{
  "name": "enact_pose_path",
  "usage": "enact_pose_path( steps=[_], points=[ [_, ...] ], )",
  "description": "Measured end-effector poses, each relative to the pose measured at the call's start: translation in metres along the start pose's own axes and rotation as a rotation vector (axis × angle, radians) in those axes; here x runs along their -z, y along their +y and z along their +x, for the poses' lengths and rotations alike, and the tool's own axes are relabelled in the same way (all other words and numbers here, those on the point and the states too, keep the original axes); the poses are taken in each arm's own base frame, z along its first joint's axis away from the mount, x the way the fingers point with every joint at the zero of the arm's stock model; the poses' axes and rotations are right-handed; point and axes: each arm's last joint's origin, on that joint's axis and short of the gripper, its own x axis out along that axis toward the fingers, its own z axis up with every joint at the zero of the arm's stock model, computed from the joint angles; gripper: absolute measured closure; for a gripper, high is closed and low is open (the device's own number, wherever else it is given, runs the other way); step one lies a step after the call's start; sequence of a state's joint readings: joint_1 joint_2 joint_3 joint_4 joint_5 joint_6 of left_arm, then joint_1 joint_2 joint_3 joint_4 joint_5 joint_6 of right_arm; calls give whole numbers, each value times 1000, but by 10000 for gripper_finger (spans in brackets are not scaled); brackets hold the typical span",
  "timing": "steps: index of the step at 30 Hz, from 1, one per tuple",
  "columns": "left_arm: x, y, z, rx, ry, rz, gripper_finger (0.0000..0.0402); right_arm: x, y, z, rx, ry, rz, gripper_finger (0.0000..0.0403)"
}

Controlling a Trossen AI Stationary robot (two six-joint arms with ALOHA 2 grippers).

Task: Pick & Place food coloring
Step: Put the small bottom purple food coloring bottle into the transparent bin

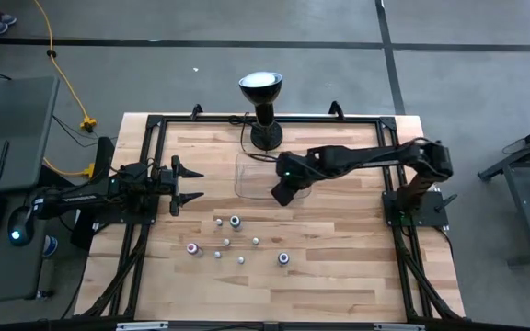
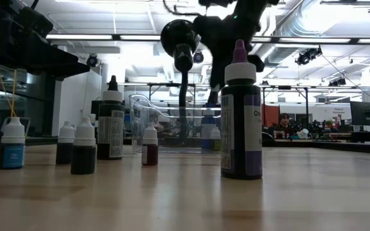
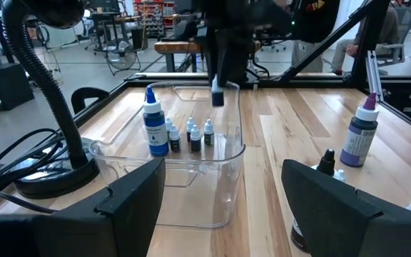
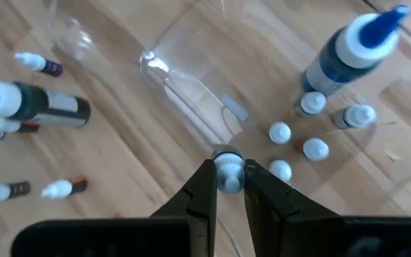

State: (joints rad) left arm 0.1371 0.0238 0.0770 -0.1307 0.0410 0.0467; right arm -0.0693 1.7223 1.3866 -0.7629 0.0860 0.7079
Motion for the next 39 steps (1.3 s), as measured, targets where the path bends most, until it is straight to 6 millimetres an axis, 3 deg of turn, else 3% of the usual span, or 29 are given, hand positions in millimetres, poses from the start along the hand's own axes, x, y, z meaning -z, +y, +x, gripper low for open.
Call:
enact_pose_path(
  steps=[5, 10, 22, 39],
  points=[
    [0, 0, 0, 0, 0, 0, 124, -3, 2, 30, 21, 76, 6, 359],
    [0, 0, 0, 0, 0, 0, 124, 2, -2, 46, 70, 148, 14, 359],
    [0, 0, 0, 0, 0, 0, 124, -2, -17, 50, 121, 154, 24, 358],
    [0, 0, 0, 0, 0, 0, 124, 3, -18, 61, 92, 114, 23, 355]
  ],
)
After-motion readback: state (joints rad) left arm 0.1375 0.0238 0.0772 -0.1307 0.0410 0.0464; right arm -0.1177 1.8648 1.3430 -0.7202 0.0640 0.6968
